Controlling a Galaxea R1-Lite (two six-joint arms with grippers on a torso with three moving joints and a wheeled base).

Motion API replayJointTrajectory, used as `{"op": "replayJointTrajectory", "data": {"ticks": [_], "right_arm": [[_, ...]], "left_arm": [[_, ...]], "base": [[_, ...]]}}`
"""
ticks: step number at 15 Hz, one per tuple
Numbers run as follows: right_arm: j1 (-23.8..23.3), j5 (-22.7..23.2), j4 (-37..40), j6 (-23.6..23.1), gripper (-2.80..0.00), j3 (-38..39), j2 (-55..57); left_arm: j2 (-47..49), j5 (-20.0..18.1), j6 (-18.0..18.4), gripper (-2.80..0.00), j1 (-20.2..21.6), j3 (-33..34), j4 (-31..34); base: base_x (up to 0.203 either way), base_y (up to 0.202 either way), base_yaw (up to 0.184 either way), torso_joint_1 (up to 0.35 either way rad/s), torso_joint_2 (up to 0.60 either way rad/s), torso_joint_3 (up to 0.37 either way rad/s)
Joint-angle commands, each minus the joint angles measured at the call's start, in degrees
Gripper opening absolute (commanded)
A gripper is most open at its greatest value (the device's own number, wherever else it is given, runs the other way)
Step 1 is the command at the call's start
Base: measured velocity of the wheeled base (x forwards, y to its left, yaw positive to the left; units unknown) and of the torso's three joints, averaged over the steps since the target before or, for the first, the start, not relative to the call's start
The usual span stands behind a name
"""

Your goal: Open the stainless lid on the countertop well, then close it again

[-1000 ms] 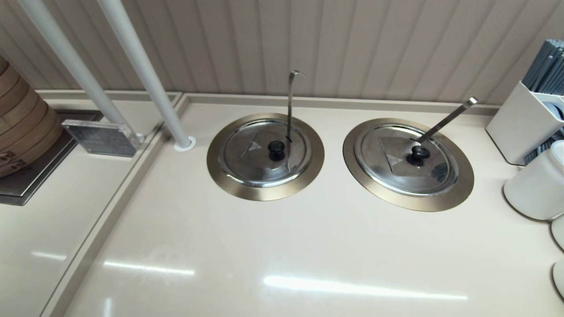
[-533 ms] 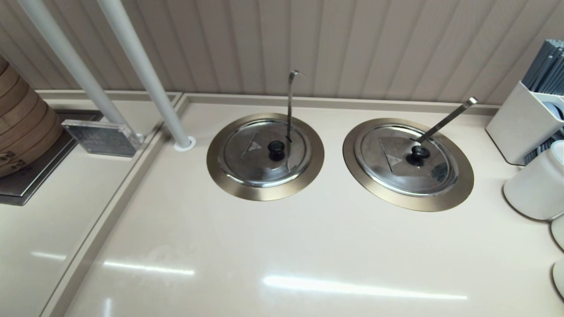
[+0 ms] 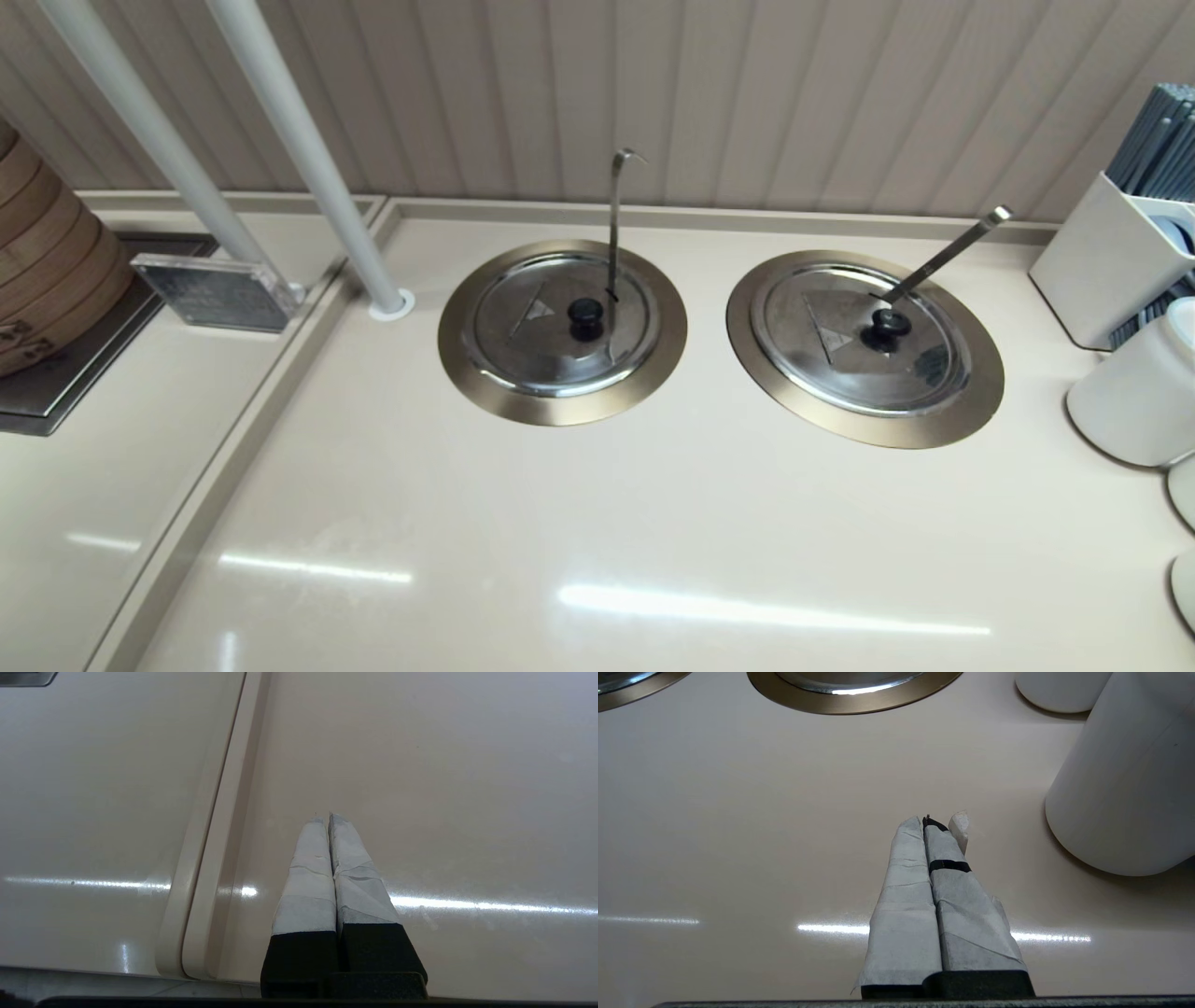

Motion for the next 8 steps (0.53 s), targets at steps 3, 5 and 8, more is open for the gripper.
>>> {"op": "replayJointTrajectory", "data": {"ticks": [3, 5, 8], "right_arm": [[0.00, 0.00, -0.03, -0.11, -2.80, 0.26, 0.00], [0.00, 0.00, -0.03, -0.11, -2.80, 0.26, 0.00], [0.00, 0.00, -0.03, -0.20, -2.80, 0.26, 0.00]], "left_arm": [[0.16, -0.02, 0.01, -2.80, 0.02, -0.04, 0.05], [0.16, -0.02, 0.01, -2.80, 0.02, -0.04, 0.05], [0.16, -0.02, -0.07, -2.80, 0.02, -0.04, 0.05]], "base": [[0.000, 0.000, 0.000, 0.000, 0.00, 0.000], [0.000, 0.000, 0.000, 0.000, 0.00, 0.000], [0.000, 0.000, 0.000, 0.000, 0.00, 0.000]]}}
